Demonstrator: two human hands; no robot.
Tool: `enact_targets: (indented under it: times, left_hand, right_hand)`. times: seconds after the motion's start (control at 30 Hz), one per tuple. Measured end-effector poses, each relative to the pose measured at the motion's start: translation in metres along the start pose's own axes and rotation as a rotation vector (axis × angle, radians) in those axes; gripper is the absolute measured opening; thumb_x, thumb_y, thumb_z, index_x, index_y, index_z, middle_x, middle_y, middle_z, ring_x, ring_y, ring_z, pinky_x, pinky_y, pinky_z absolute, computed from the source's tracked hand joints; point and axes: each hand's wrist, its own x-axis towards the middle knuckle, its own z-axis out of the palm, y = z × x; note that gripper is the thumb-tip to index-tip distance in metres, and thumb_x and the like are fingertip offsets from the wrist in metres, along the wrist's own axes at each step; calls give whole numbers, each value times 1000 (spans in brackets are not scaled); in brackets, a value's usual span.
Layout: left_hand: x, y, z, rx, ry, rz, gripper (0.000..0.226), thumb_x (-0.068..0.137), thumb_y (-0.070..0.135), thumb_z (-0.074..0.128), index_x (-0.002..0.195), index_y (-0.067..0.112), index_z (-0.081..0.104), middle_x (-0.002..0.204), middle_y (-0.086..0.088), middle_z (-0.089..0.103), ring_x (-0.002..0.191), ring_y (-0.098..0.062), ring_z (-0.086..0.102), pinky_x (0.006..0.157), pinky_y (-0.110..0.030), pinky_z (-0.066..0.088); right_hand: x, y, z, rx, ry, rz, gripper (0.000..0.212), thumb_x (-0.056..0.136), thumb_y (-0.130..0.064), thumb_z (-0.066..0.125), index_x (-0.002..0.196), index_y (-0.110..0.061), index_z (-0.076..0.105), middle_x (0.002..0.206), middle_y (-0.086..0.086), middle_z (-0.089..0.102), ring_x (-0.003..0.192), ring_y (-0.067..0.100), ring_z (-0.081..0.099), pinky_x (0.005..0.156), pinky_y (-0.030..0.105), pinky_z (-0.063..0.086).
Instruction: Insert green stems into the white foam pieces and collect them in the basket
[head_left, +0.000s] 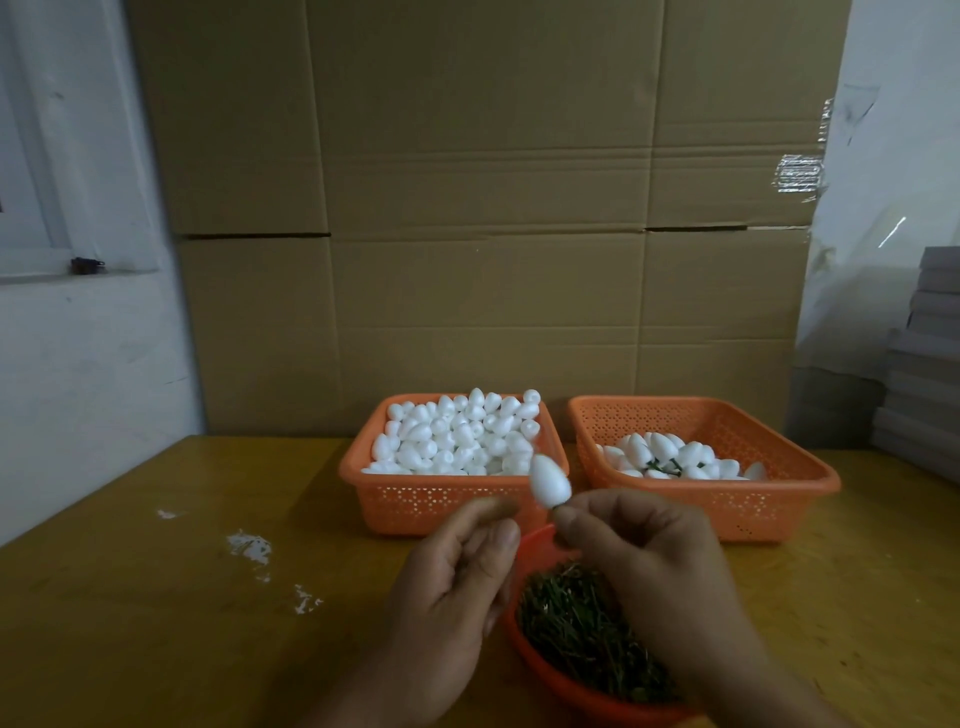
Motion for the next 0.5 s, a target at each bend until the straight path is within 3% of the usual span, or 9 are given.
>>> enact_targets:
  times: [0.1, 0.17, 0.23, 0.3, 0.37, 0.5]
  left_hand:
    - [-1, -5, 0, 63, 54, -28, 30, 84, 52, 58, 108, 37, 68, 66, 13, 61, 60, 2, 54, 56, -14, 41]
    - [-1, -9, 1, 118, 63, -31, 25, 84, 50, 59, 104, 39, 68, 72, 5, 65, 64, -5, 58, 58, -20, 45]
    - [-1, -12, 3, 184, 67, -29, 22, 83, 55, 59, 101, 44, 66, 82, -2, 69, 75, -13, 64, 68, -29, 51]
    - [-1, -14, 2, 231, 67, -14, 29, 80, 64, 57, 101, 46, 65, 85, 1, 69, 81, -8, 66, 74, -26, 51]
    - [-2, -16, 2, 266, 68, -10, 35, 77, 68, 53, 102, 46, 65, 82, 5, 68, 83, -7, 65, 76, -28, 51]
    - [-2, -17, 1, 288, 59, -12, 36, 76, 69, 52, 102, 48, 64, 72, 16, 59, 72, 1, 56, 69, -22, 44]
  right_hand:
    - [26, 5, -21, -162, 146, 0, 11, 82, -31, 75, 74, -24, 78, 67, 0, 73, 51, 5, 61, 48, 14, 48]
    - [49, 18, -38, -345, 262, -20, 15, 88, -23, 74, 73, -24, 77, 65, -4, 72, 49, -2, 57, 46, 17, 43]
    - [71, 31, -55, -567, 328, -9, 12, 90, -26, 72, 79, -26, 77, 65, -8, 69, 48, 2, 57, 47, 24, 40]
    - [90, 43, -71, -802, 343, 54, 14, 92, -33, 68, 83, -26, 77, 66, -8, 68, 52, 11, 59, 50, 26, 39]
    - [105, 51, -85, -966, 354, 113, 27, 92, -35, 65, 70, -23, 72, 58, -2, 64, 54, 20, 60, 52, 28, 38]
    - [123, 55, -98, -1109, 342, 226, 37, 91, -34, 60, 59, -15, 64, 56, 3, 60, 56, 24, 60, 52, 28, 44]
